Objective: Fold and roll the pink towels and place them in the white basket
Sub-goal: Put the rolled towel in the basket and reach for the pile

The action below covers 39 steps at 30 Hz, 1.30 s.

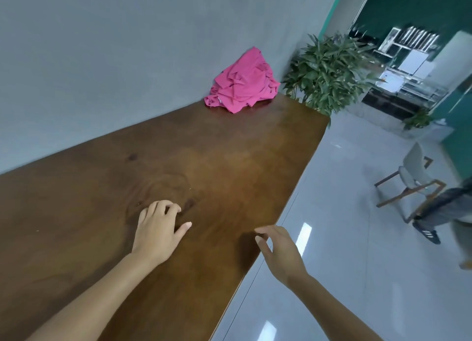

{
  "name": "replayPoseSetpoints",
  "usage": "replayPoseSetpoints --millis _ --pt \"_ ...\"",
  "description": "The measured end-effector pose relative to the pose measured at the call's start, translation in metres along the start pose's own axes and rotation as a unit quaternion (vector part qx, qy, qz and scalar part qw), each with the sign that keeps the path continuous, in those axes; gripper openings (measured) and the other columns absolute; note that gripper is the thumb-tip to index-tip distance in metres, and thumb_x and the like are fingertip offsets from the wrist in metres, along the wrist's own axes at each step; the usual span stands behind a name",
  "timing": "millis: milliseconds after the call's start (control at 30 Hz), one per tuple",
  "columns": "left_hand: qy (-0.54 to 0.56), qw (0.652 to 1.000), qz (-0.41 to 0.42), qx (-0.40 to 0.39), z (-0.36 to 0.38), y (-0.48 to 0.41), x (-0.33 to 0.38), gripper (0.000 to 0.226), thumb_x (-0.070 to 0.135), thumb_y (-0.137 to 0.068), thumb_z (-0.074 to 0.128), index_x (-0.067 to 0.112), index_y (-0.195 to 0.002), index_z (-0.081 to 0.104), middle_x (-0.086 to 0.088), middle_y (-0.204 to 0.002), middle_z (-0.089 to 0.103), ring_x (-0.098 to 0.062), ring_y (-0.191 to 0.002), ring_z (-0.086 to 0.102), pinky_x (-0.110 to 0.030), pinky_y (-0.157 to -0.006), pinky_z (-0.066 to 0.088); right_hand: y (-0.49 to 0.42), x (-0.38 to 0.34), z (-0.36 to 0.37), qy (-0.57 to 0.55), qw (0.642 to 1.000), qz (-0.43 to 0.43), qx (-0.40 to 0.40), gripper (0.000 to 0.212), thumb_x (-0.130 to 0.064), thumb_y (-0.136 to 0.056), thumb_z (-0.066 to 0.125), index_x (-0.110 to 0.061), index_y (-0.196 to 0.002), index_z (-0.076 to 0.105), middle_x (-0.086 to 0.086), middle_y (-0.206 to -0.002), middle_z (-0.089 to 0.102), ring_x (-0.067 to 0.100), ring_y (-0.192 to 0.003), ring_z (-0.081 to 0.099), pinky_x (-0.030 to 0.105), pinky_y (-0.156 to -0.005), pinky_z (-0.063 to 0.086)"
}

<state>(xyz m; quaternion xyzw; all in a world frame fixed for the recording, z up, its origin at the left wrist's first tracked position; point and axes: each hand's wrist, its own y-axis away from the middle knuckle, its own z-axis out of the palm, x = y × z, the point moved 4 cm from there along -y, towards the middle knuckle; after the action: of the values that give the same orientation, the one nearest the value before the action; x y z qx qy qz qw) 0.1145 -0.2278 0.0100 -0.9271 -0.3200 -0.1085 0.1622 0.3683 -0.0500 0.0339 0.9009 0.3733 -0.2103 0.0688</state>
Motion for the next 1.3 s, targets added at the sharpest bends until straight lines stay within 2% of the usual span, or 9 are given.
replayPoseSetpoints --millis 67,167,367,500,633,733,900,1100,1300 --pt "-0.005 1.0 -0.022 -0.005 0.009 -0.024 -0.001 0.049 0.058 -0.09 0.063 0.02 -0.121 0.066 -0.002 -0.13 0.058 -0.026 -0.131 0.048 -0.046 -0.106 0.041 -0.018 0.009 -0.001 0.005 1.0 -0.003 -0.003 0.028 -0.047 -0.103 0.044 -0.036 -0.123 0.061 -0.025 -0.117 0.053 -0.008 -0.103 0.05 -0.003 -0.081 0.033" --pt "-0.012 0.997 -0.072 -0.019 0.02 -0.061 -0.004 0.058 0.063 -0.094 0.051 0.02 -0.133 0.059 -0.007 -0.146 0.05 -0.029 -0.143 0.035 -0.047 -0.114 0.031 -0.051 0.025 -0.005 0.01 1.0 -0.015 -0.019 0.029 -0.047 -0.104 0.044 -0.036 -0.124 0.061 -0.024 -0.12 0.054 -0.003 -0.108 0.051 0.0 -0.085 0.036" --pt "-0.038 0.986 -0.161 -0.024 0.032 -0.129 -0.015 0.065 0.064 -0.098 0.04 0.02 -0.145 0.049 -0.012 -0.157 0.038 -0.031 -0.149 0.025 -0.048 -0.119 0.024 -0.137 0.06 -0.017 0.013 0.997 -0.06 -0.036 0.034 -0.049 -0.103 0.04 -0.034 -0.127 0.06 -0.021 -0.126 0.056 -0.002 -0.117 0.049 0.014 -0.101 0.042" --pt "-0.033 0.972 -0.23 -0.02 0.04 -0.162 -0.013 0.071 0.068 -0.097 0.034 0.025 -0.153 0.039 -0.012 -0.164 0.026 -0.029 -0.153 0.017 -0.049 -0.123 0.016 -0.199 0.081 -0.026 0.01 0.994 -0.095 -0.054 0.043 -0.054 -0.101 0.036 -0.032 -0.129 0.06 -0.02 -0.128 0.056 -0.001 -0.121 0.048 0.013 -0.101 0.038" --pt "-0.044 0.945 -0.324 -0.018 0.05 -0.176 -0.009 0.085 0.077 -0.092 0.014 0.028 -0.161 0.018 -0.007 -0.17 0.005 -0.026 -0.156 0.0 -0.047 -0.125 0.005 -0.266 0.101 -0.036 0.01 0.989 -0.131 -0.066 0.031 -0.04 -0.105 0.046 -0.028 -0.13 0.06 -0.017 -0.127 0.057 0.002 -0.121 0.047 0.017 -0.1 0.041" --pt "-0.08 0.939 -0.335 0.006 0.054 -0.175 -0.005 0.085 0.078 -0.091 0.01 0.029 -0.161 0.018 -0.005 -0.17 0.008 -0.026 -0.156 0.001 -0.047 -0.125 0.006 -0.316 0.109 -0.038 0.032 0.983 -0.164 -0.078 0.031 -0.037 -0.105 0.047 -0.026 -0.13 0.06 -0.013 -0.127 0.058 0.006 -0.122 0.048 0.022 -0.1 0.044" --pt "-0.097 0.933 -0.348 0.015 0.056 -0.177 -0.005 0.083 0.078 -0.092 0.015 0.031 -0.16 0.023 -0.003 -0.169 0.013 -0.021 -0.156 0.002 -0.045 -0.125 0.007 -0.405 0.094 -0.028 0.065 0.965 -0.232 -0.101 0.03 -0.033 -0.104 0.049 -0.021 -0.128 0.061 -0.007 -0.129 0.057 0.014 -0.122 0.048 0.031 -0.101 0.047" --pt "-0.101 0.927 -0.361 0.025 0.056 -0.178 -0.001 0.079 0.077 -0.092 0.023 0.032 -0.158 0.029 -0.002 -0.167 0.02 -0.019 -0.156 0.006 -0.045 -0.124 0.01 -0.519 0.054 -0.022 0.084 0.96 -0.249 -0.099 0.03 -0.029 -0.102 0.052 -0.018 -0.129 0.059 0.001 -0.132 0.055 0.021 -0.127 0.046 0.04 -0.103 0.045" --pt "-0.101 0.924 -0.368 0.026 0.055 -0.18 -0.002 0.085 0.083 -0.088 0.012 0.036 -0.157 0.029 0.001 -0.167 0.021 -0.014 -0.156 0.004 -0.042 -0.124 0.008 -0.638 0.024 -0.02 0.137 0.962 -0.224 -0.075 0.047 -0.03 -0.1 0.054 -0.011 -0.142 0.048 0.013 -0.149 0.038 0.033 -0.137 0.036 0.052 -0.105 0.043"
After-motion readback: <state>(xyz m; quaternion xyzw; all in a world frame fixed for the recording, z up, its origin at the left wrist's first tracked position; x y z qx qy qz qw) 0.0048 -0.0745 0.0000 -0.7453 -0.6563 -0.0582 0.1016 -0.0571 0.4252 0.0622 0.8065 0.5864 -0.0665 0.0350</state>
